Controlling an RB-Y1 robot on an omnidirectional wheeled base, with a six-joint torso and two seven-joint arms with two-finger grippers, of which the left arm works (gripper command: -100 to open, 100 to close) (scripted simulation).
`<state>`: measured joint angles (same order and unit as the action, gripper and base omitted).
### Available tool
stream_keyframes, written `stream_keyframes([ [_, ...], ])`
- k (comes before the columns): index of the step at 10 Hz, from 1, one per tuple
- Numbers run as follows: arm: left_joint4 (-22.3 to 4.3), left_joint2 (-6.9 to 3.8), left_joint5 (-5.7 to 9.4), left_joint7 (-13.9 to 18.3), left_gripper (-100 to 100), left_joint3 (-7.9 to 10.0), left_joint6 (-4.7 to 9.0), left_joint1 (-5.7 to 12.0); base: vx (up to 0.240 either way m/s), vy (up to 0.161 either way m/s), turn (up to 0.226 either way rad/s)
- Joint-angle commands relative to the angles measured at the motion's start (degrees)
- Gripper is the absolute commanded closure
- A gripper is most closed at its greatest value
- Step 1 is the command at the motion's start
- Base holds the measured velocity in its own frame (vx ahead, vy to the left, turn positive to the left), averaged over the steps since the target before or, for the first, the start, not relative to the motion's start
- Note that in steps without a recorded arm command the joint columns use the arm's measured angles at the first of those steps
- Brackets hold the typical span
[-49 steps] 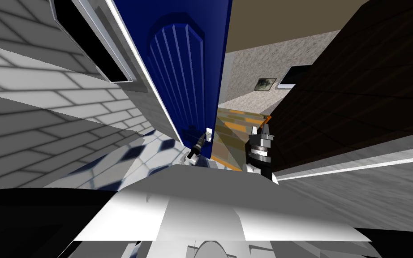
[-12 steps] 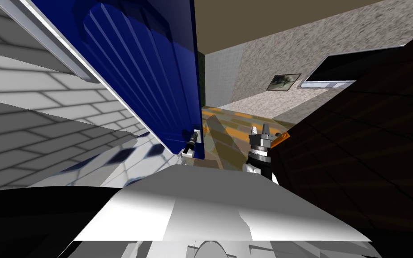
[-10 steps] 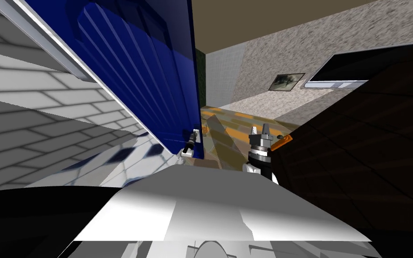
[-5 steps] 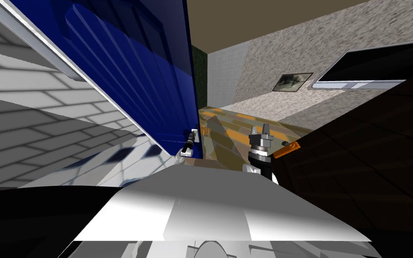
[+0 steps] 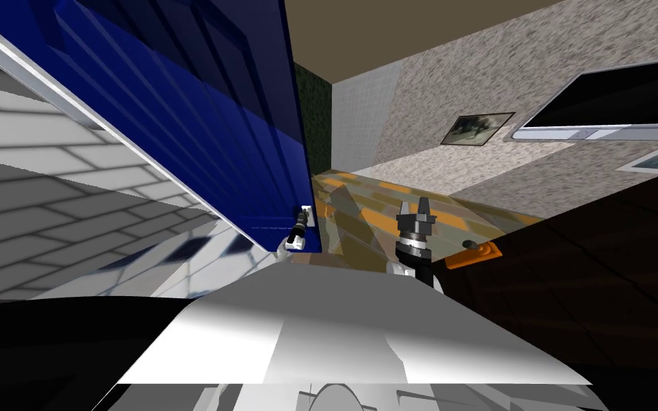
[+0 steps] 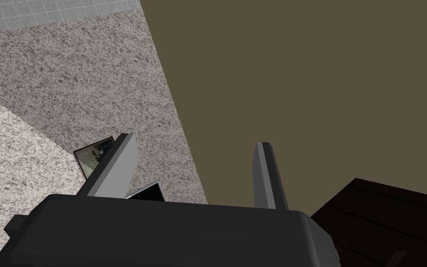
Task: Push the door open
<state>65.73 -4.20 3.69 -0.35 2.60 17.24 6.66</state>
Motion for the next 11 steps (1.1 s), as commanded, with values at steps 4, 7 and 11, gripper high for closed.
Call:
stream_keyframes([
  [4,-2.1,-1.27,0.63,-0.5,100,3.82,0.66,1.54,0.195,-0.092,0.066],
  [7,-2.5,-1.52,0.93,-0.9,100,5.7,0.76,1.75,0.166,-0.087,0.071],
  [11,-3.0,-1.73,1.3,-1.3,100,7.98,0.89,2.0,0.134,-0.071,0.053],
])
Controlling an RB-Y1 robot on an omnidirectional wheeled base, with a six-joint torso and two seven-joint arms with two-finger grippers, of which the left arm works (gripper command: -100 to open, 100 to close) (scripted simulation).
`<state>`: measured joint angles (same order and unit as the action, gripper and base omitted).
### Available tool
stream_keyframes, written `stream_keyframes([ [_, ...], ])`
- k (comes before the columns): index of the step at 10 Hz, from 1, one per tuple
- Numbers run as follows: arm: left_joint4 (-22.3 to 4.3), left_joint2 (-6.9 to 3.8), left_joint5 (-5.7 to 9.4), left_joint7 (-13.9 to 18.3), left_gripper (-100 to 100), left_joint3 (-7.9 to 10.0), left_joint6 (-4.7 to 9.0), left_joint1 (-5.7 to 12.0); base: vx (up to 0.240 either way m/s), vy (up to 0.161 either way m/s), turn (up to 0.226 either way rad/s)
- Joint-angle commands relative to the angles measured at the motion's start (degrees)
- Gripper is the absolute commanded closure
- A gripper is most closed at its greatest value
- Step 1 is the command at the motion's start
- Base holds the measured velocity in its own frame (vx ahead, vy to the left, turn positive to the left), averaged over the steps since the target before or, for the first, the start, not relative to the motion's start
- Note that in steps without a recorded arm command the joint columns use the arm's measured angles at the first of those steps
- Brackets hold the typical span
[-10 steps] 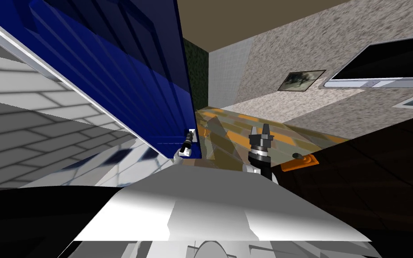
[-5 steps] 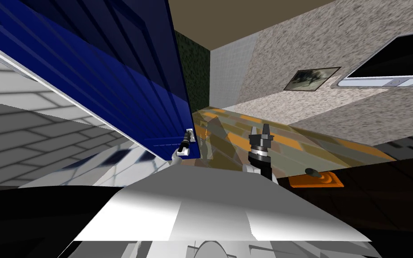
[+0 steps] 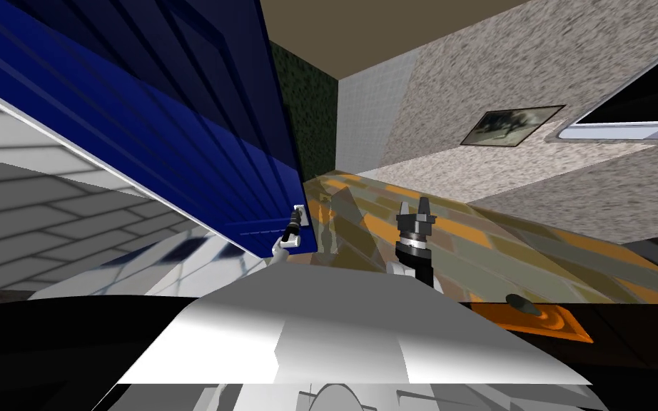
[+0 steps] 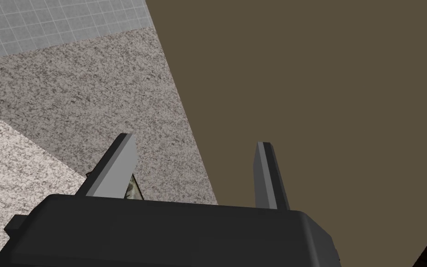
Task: Push the door open
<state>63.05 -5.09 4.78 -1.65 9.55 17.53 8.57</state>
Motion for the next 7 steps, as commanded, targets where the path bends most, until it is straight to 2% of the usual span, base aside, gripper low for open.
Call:
stream_keyframes([
  [1,-0.5,-0.87,0.33,-0.1,100,1.77,0.64,0.17,0.15,-0.112,0.082],
  [7,-1.4,-0.9,0.97,-0.8,100,5.77,0.86,0.62,0.192,-0.102,0.082],
])
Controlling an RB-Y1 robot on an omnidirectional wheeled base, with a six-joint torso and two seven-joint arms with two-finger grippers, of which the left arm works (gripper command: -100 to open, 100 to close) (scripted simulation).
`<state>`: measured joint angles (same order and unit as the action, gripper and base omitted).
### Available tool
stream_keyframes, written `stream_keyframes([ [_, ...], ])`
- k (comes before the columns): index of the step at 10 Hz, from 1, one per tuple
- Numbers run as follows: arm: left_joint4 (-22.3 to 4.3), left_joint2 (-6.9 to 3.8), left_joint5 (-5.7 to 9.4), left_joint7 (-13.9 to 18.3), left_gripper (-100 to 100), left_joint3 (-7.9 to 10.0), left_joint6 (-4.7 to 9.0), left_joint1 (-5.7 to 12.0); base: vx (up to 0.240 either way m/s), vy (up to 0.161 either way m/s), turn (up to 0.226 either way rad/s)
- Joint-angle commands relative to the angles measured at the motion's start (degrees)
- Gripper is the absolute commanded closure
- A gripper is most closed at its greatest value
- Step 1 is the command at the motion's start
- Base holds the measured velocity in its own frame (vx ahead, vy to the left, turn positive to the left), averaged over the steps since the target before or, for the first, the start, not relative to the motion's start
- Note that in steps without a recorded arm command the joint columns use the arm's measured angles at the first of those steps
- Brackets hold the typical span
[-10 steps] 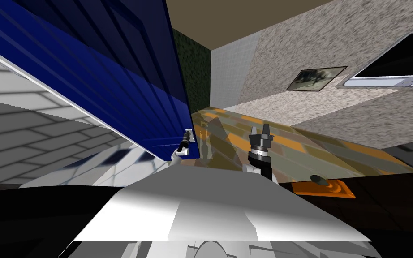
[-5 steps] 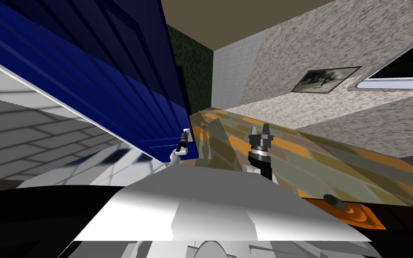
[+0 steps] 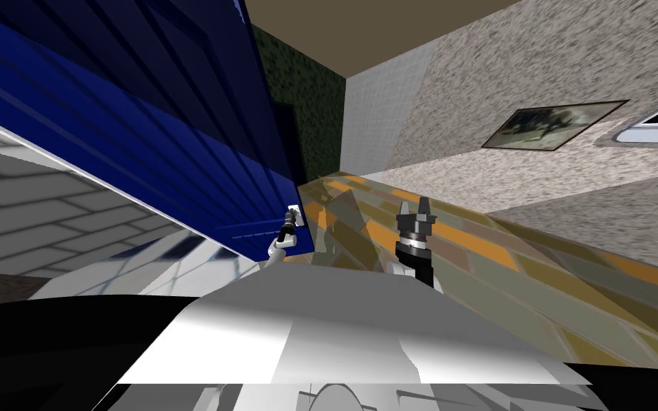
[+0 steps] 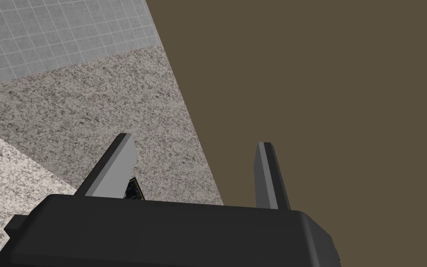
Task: Push the door open
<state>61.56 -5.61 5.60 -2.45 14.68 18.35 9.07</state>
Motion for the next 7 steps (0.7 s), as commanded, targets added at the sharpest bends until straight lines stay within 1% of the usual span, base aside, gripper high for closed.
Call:
stream_keyframes([
  [1,0.0,-0.36,0.23,-0.1,100,1.18,0.07,0.17,0.173,-0.104,0.065],
  [5,-0.5,-0.21,0.57,-0.4,100,3.3,0.19,0.41,0.172,-0.09,0.069],
  [6,-0.4,-0.32,0.5,-0.5,100,3.1,-0.01,0.16,0.07,-0.029,0.045],
  [7,-0.4,-0.51,0.69,-0.6,100,4.03,0.05,0.14,0.14,0.0,0.039],
])
